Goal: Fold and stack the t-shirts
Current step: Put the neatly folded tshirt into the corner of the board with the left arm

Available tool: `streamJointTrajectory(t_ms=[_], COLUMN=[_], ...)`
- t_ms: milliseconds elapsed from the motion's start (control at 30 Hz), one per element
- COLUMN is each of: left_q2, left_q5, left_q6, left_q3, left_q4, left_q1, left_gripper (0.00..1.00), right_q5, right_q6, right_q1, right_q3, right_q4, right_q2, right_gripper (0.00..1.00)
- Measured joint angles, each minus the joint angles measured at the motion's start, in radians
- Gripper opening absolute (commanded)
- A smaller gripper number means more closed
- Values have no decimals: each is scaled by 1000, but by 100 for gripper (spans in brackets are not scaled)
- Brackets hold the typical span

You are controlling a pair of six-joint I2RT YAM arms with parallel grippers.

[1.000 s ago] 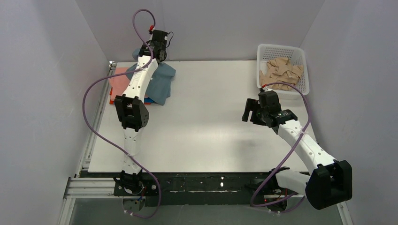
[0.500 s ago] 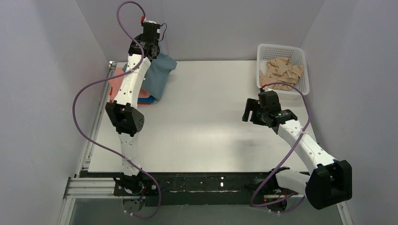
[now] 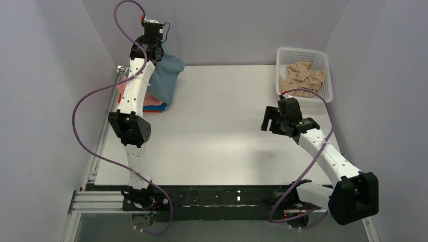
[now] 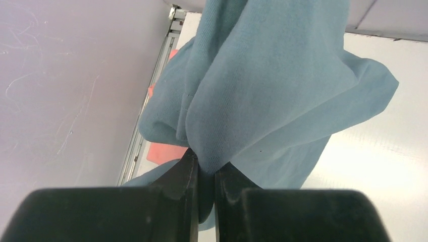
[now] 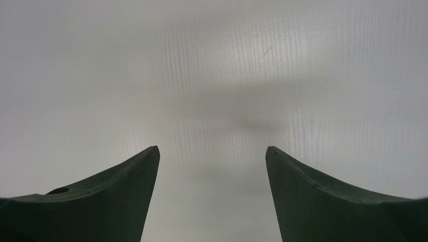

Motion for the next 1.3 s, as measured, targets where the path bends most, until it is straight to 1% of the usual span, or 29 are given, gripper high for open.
streamJointTrajectory(t_ms=[133,367,667,733,767,833,867,900,933,967,1067,1200,1300], left_q2=[0,46,98,109,116,138,146,158,169,182,209,211,202], left_q5=[12,60,196,206,210,221,227,231,230,223,209,214,262], left_q6=[0,3,-16,-14,-14,-19,-19,-21,-22,-22,-51,-102,-161], left_q3=[-48,-63,-97,-110,-113,-127,-135,-145,-150,-150,-150,-139,-119], left_q4=[22,59,119,139,152,178,185,190,192,196,204,170,126], left_q1=[35,113,237,264,277,299,307,315,321,325,336,343,345], left_gripper=[0,0,0,0,2,25,39,61,89,97,98,98,98], right_q5=[5,13,16,16,16,16,16,15,12,11,8,4,4], right_q6=[2,6,26,30,33,39,44,48,50,52,52,52,52], right_q1=[0,0,0,0,0,0,0,0,0,0,0,0,0], right_q3=[2,18,66,66,66,66,66,66,66,66,66,66,66], right_q4=[-6,-49,-112,-127,-136,-145,-150,-156,-161,-164,-183,-194,-193], right_q2=[5,11,11,11,11,10,10,10,11,10,11,10,0], right_gripper=[84,84,84,84,84,84,84,84,84,84,85,85,87])
